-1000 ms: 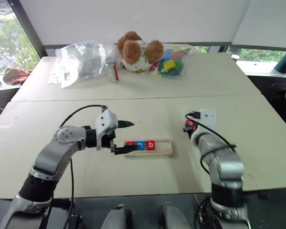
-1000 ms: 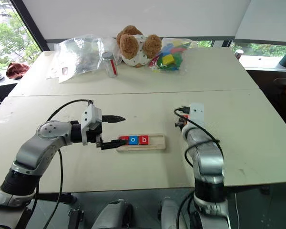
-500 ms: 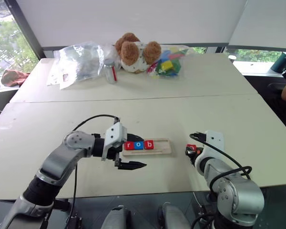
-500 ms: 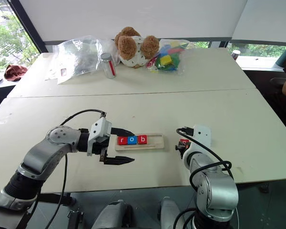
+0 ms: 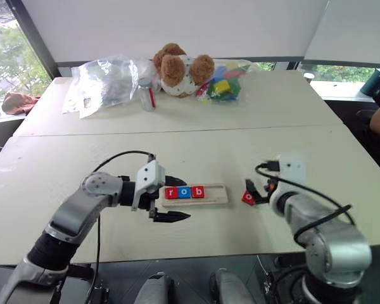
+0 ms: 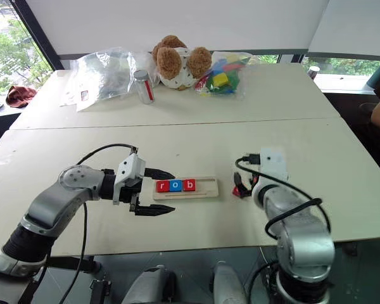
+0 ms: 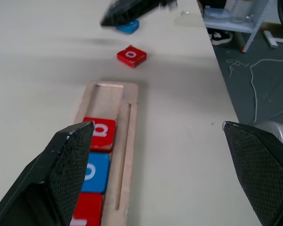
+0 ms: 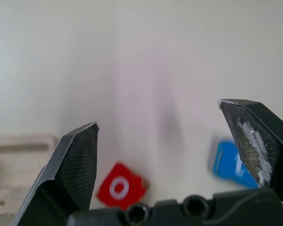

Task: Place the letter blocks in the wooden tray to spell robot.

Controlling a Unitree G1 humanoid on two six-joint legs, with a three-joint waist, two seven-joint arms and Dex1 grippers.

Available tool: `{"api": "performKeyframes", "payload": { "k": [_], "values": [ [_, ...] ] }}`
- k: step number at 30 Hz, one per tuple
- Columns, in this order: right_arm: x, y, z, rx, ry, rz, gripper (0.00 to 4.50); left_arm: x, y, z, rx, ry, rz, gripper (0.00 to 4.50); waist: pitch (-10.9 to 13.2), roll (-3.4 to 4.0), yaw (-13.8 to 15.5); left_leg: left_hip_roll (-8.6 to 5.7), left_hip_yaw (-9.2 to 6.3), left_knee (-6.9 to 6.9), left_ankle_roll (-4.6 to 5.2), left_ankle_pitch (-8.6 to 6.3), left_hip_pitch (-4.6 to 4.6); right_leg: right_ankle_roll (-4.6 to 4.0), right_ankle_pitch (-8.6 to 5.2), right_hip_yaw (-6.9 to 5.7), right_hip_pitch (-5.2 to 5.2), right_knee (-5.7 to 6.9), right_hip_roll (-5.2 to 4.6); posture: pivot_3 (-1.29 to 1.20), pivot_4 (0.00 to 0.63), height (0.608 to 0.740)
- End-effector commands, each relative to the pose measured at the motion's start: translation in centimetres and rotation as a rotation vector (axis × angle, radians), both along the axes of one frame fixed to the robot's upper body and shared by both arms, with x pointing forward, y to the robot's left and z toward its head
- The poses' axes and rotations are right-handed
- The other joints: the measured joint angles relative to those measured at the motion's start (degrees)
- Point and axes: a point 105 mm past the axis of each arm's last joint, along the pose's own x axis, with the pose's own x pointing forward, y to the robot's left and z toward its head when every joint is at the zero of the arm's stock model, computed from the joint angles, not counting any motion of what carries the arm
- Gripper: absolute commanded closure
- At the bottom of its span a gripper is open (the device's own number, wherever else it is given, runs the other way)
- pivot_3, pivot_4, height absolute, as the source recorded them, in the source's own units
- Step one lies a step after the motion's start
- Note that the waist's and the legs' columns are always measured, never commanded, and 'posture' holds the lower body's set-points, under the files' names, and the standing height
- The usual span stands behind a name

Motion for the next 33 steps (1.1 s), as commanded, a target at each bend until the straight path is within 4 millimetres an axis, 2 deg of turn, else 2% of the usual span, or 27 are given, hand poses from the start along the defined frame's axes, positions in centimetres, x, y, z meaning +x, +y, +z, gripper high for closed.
{"api": "performKeyframes", "payload": {
  "k": [1, 4, 6, 9, 15, 23, 26, 27, 30, 31, 33],
  "values": [
    [-0.1, 1.9, 1.2, 0.011, -0.044, 0.357, 0.06, -0.2, 0.4, 1.7, -0.010, -0.044, -0.054, 0.00, 0.01, -0.02, 0.04, 0.00, 0.00, -0.01, 0.01, -0.01, 0.00, 0.00, 0.00, 0.00, 0.01, -0.03, 0.00, 0.00, 0.150, 0.740],
    [-1.2, 1.0, -0.8, -0.125, 0.012, 0.672, 0.06, -0.8, 0.5, 2.0, 0.013, -0.051, -0.109, 0.00, 0.04, -0.02, 0.41, 0.00, -0.02, 0.00, 0.17, -0.10, 0.00, 0.02, -0.01, -0.08, 0.25, -0.33, 0.01, 0.00, 0.150, 0.740],
    [-1.3, -0.8, -2.5, -0.195, 0.054, 0.765, 0.06, -0.9, 0.3, 2.3, 0.020, -0.065, -0.128, 0.00, 0.05, -0.05, 0.32, -0.05, -0.05, 0.06, 0.36, -0.21, 0.03, 0.11, -0.07, -0.12, 0.43, -0.50, -0.05, 0.00, 0.150, 0.740],
    [-1.1, -2.4, -4.3, -0.222, 0.064, 0.824, 0.06, -0.9, -0.2, 2.4, 0.022, -0.090, -0.141, 0.00, 0.08, -0.10, 0.13, -0.09, 0.06, 0.17, 0.44, -0.26, 0.06, 0.15, -0.07, -0.09, 0.48, -0.53, -0.17, 0.00, 0.150, 0.740],
    [-1.2, -2.7, -6.0, -0.194, 0.043, 0.883, 0.06, -1.2, -0.1, 1.8, 0.021, -0.070, -0.112, 0.00, 0.08, -0.08, 0.20, 0.02, 0.01, 0.15, 0.44, -0.25, 0.14, 0.15, -0.07, -0.02, 0.47, -0.38, -0.18, 0.00, 0.150, 0.740],
    [-0.5, -3.2, -7.0, -0.159, 0.033, 0.827, 0.06, -1.2, -0.3, 1.2, 0.011, -0.051, -0.080, 0.00, 0.08, -0.08, 0.47, -0.01, 0.01, 0.21, 0.41, -0.24, 0.14, 0.15, -0.07, -0.01, 0.51, -0.39, -0.25, 0.00, 0.150, 0.740],
    [-0.2, -3.1, -7.4, -0.145, 0.033, 0.811, 0.91, -1.0, -0.3, 0.9, 0.020, -0.056, -0.072, 0.00, 0.08, -0.08, 0.42, -0.01, 0.01, 0.21, 0.41, -0.24, 0.14, 0.15, -0.07, 0.00, 0.51, -0.40, -0.25, 0.00, 0.150, 0.740],
    [-0.2, -3.1, -7.5, -0.147, 0.034, 0.809, 1.33, -0.9, -0.3, 0.9, 0.024, -0.060, -0.072, 0.00, 0.08, -0.07, 0.41, -0.01, 0.01, 0.20, 0.41, -0.24, 0.14, 0.14, -0.07, 0.00, 0.51, -0.40, -0.25, 0.00, 0.150, 0.740],
    [-0.3, -3.1, -7.8, -0.152, 0.043, 0.805, 2.98, -0.7, -0.1, 0.9, 0.025, -0.065, -0.059, 0.00, 0.07, -0.07, 0.38, -0.01, 0.01, 0.21, 0.41, -0.24, 0.15, 0.14, -0.07, 0.00, 0.51, -0.39, -0.25, 0.00, 0.150, 0.740],
    [-0.3, -3.2, -7.9, -0.158, 0.043, 0.804, 3.37, -0.6, 0.1, 0.9, 0.028, -0.066, -0.052, 0.00, 0.07, -0.07, 0.40, -0.01, 0.01, 0.21, 0.41, -0.24, 0.16, 0.14, -0.06, 0.01, 0.52, -0.39, -0.25, 0.00, 0.150, 0.740],
    [0.0, -2.9, -7.4, -0.169, 0.021, 0.809, 3.36, -0.4, 0.5, 0.9, 0.033, -0.067, -0.038, 0.00, 0.07, -0.07, 0.40, -0.01, 0.01, 0.21, 0.40, -0.24, 0.17, 0.14, -0.06, 0.00, 0.54, -0.39, -0.26, 0.00, 0.150, 0.740]
  ]
}}
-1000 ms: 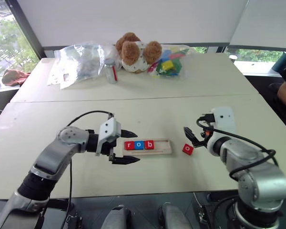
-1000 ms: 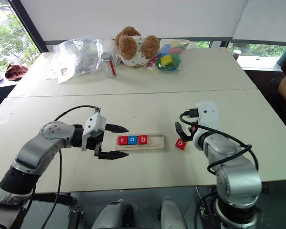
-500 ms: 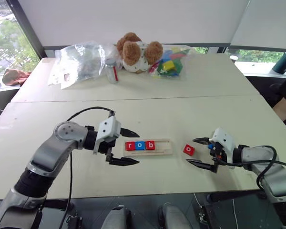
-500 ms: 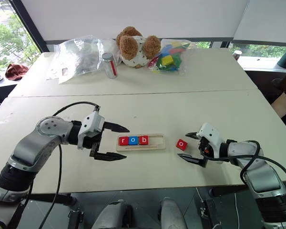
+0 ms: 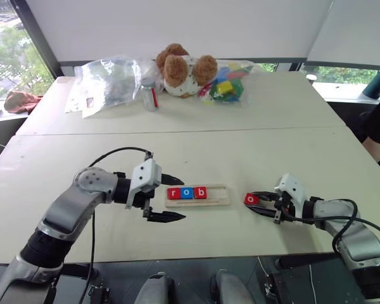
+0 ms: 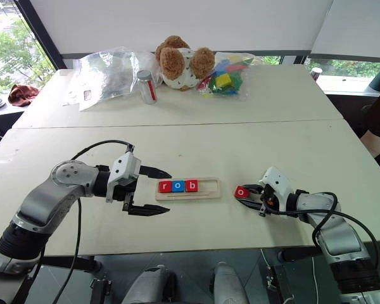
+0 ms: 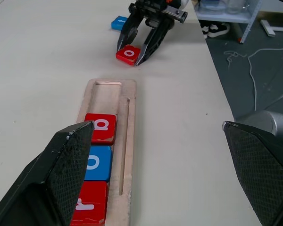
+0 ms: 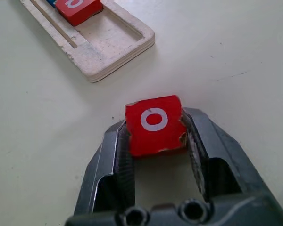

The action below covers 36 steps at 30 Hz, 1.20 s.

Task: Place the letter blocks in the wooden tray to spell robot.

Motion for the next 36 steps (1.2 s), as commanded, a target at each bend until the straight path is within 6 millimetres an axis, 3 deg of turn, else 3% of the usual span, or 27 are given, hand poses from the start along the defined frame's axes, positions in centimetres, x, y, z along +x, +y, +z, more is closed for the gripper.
{"api": "performKeyframes", "payload": {
  "k": [1, 4, 7, 9, 12, 19, 36],
  "values": [
    [0.7, 0.0, 0.9, -0.015, -0.049, -0.010, 3.36, 0.3, 0.5, 0.5, 0.005, -0.040, 0.014, 0.00, 0.00, 0.00, 0.00, 0.00, 0.00, 0.00, 0.00, 0.00, 0.00, 0.00, 0.00, 0.00, 0.00, 0.00, 0.00, 0.00, 0.150, 0.740],
    [1.9, 2.2, 3.6, 0.016, -0.113, 0.069, 3.36, 0.6, 1.4, 0.5, 0.027, -0.040, 0.038, 0.00, 0.02, 0.03, -0.45, 0.00, 0.02, 0.00, -0.01, 0.00, 0.01, -0.01, 0.01, 0.02, -0.02, 0.02, 0.00, 0.00, 0.150, 0.740],
    [2.5, 5.7, 5.7, 0.021, -0.135, 0.228, 3.36, 0.5, 2.8, 0.3, 0.059, -0.032, 0.062, 0.00, 0.04, 0.06, -0.60, 0.03, 0.03, -0.01, -0.01, 0.01, 0.05, -0.01, 0.01, 0.04, -0.06, 0.08, 0.04, 0.00, 0.150, 0.740],
    [2.6, 7.4, 5.9, -0.008, -0.114, 0.337, 3.36, 0.5, 3.9, 0.1, 0.091, -0.038, 0.086, 0.00, 0.04, 0.06, -0.35, 0.06, 0.00, -0.07, -0.01, 0.01, 0.06, -0.02, 0.00, 0.01, -0.08, 0.09, 0.07, 0.00, 0.150, 0.740],
    [2.9, 8.4, 5.1, -0.053, -0.067, 0.428, 3.36, 0.5, 4.7, 0.0, 0.110, -0.040, 0.113, 0.00, 0.04, 0.06, 0.26, 0.05, -0.12, -0.10, -0.02, 0.00, -0.04, -0.03, 0.00, -0.08, -0.10, 0.02, 0.05, 0.00, 0.150, 0.740],
    [3.8, 8.8, 3.4, -0.132, -0.037, 0.517, 3.36, 0.2, 4.9, -0.2, 0.101, -0.047, 0.154, 0.00, 0.05, 0.05, 0.92, -0.16, -0.06, 0.01, -0.02, 0.00, -0.13, -0.02, 0.00, -0.02, -0.07, -0.11, -0.16, 0.00, 0.150, 0.740],
    [4.6, 8.7, 3.8, -0.107, -0.034, 0.515, 3.36, 0.2, 4.5, -0.2, 0.075, -0.042, 0.183, 0.00, 0.05, 0.06, -0.14, -0.08, -0.08, -0.05, -0.08, 0.03, -0.13, -0.02, 0.00, -0.02, -0.18, 0.02, -0.11, 0.00, 0.150, 0.740]
  ]
}}
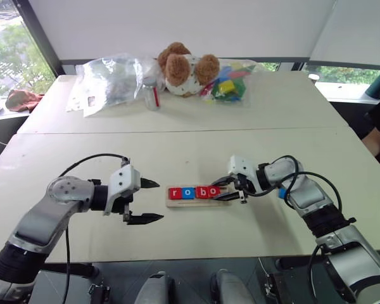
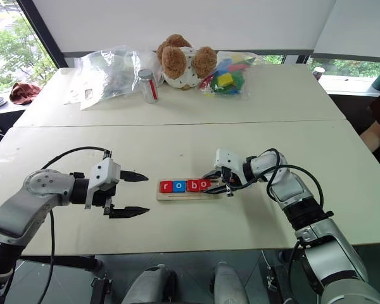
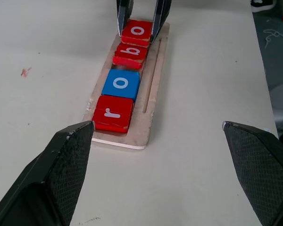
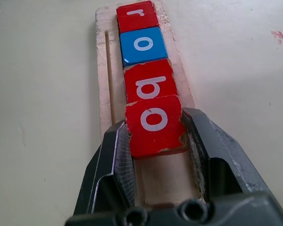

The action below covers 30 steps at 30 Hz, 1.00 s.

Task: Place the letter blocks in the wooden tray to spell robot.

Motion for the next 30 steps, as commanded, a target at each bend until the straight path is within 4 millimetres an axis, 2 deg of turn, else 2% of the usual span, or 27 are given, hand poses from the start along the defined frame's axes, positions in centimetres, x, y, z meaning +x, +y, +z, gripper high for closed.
{"api": "performKeyframes", "payload": {
  "k": [1, 4, 14, 30],
  "values": [
    [0.7, -0.4, 1.8, 0.035, -0.050, -0.023, 3.36, 0.2, -0.2, 1.1, -0.016, -0.038, 0.000, 0.00, 0.00, 0.00, -0.01, 0.00, 0.00, 0.00, 0.00, 0.00, 0.00, 0.00, 0.00, 0.00, -0.01, 0.01, 0.00, 0.00, 0.150, 0.740],
    [0.8, -0.5, 2.1, 0.052, -0.048, -0.037, 3.36, 0.2, -0.3, 1.0, -0.019, -0.038, -0.002, 0.00, 0.00, 0.00, -0.01, 0.00, 0.00, 0.00, -0.01, 0.01, 0.00, 0.00, 0.00, 0.01, -0.01, 0.01, 0.00, 0.00, 0.150, 0.740],
    [0.7, -0.5, 1.0, 0.024, -0.043, -0.032, 3.36, 0.6, -0.6, 1.1, -0.030, -0.048, -0.004, 0.00, 0.00, 0.00, 0.01, 0.00, 0.00, 0.00, -0.02, 0.01, 0.00, 0.00, 0.00, 0.01, -0.01, 0.01, -0.01, 0.00, 0.150, 0.740],
    [0.1, 1.5, 0.5, 0.027, -0.044, 0.032, 3.36, 0.7, -0.7, 1.0, -0.040, -0.058, 0.013, 0.00, 0.00, 0.00, 0.00, 0.00, 0.00, -0.01, -0.03, 0.01, 0.00, 0.00, 0.00, 0.01, -0.01, 0.02, -0.01, 0.00, 0.150, 0.740]
  ]
}}
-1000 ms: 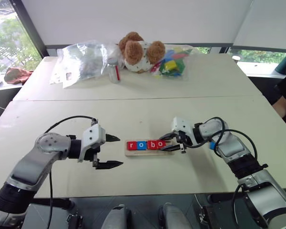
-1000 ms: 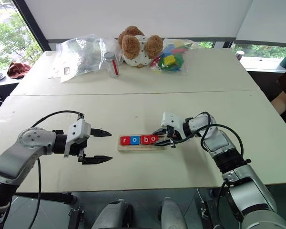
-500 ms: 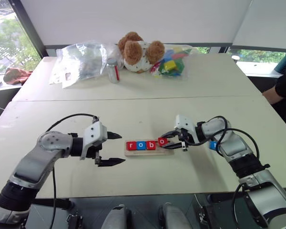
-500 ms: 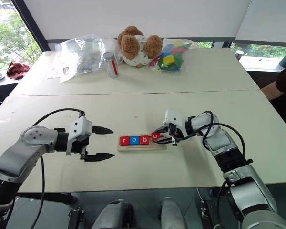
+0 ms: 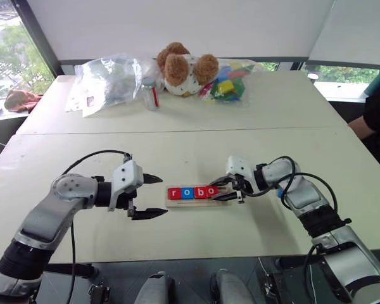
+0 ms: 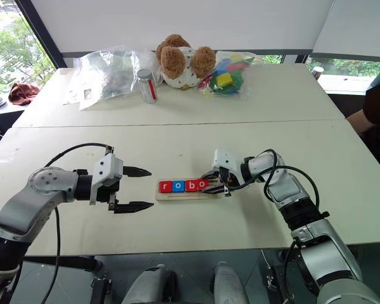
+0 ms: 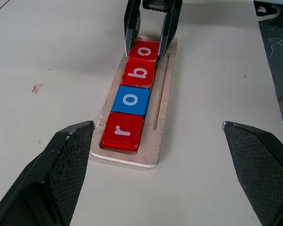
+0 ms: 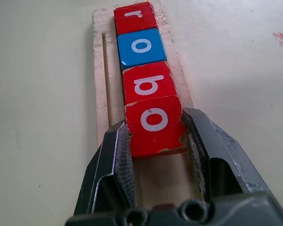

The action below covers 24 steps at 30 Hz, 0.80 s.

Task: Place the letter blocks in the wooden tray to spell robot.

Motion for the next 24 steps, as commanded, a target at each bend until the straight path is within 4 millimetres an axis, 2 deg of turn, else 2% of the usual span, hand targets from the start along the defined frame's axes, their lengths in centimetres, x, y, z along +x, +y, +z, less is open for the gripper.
{"api": "performKeyframes", "payload": {
  "k": [1, 11, 12, 16, 20, 24],
  "values": [
    [-0.1, 0.8, 0.8, 0.013, -0.038, 0.035, 3.36, 0.1, 0.0, 0.5, -0.003, -0.032, 0.001, 0.00, 0.00, 0.00, -0.02, 0.00, 0.00, 0.00, 0.00, 0.00, 0.00, 0.00, 0.00, 0.00, 0.00, 0.00, 0.00, 0.00, 0.150, 0.740],
    [0.0, 0.8, 0.7, 0.009, -0.043, 0.031, 3.36, 0.4, -0.2, 0.3, -0.007, -0.038, 0.004, 0.00, 0.00, 0.00, -0.04, 0.00, 0.00, 0.00, -0.02, 0.01, 0.00, 0.00, 0.00, 0.00, 0.00, 0.00, 0.00, 0.00, 0.150, 0.740],
    [0.0, 0.8, 0.8, 0.011, -0.049, 0.028, 2.30, 0.4, -0.2, 0.3, -0.007, -0.038, 0.004, 0.00, 0.00, 0.00, -0.04, 0.00, 0.00, 0.00, -0.02, 0.01, 0.00, 0.00, 0.00, 0.00, 0.00, 0.01, 0.00, 0.00, 0.150, 0.740],
    [0.3, 0.9, 1.9, 0.037, -0.087, 0.003, 0.36, 0.5, -0.2, 0.3, -0.010, -0.039, 0.005, 0.00, 0.00, 0.00, -0.03, 0.00, 0.00, 0.00, -0.02, 0.01, 0.00, 0.00, 0.00, 0.00, -0.01, 0.00, 0.00, 0.00, 0.150, 0.740],
    [0.1, 0.9, 3.0, 0.067, -0.112, -0.016, 0.36, 0.6, -0.2, 0.3, -0.013, -0.041, 0.005, 0.00, 0.00, 0.00, -0.01, 0.00, 0.00, -0.02, -0.03, 0.01, -0.01, 0.00, 0.00, 0.00, -0.03, 0.00, 0.00, 0.00, 0.150, 0.740],
    [-0.2, 0.8, 2.9, 0.063, -0.118, -0.027, 0.36, 0.7, -0.3, 0.2, -0.015, -0.042, 0.002, 0.00, 0.00, 0.00, 0.06, 0.00, -0.01, -0.02, -0.03, 0.01, -0.01, 0.00, 0.00, 0.00, -0.02, 0.00, -0.01, 0.00, 0.150, 0.740]
  ]
}}
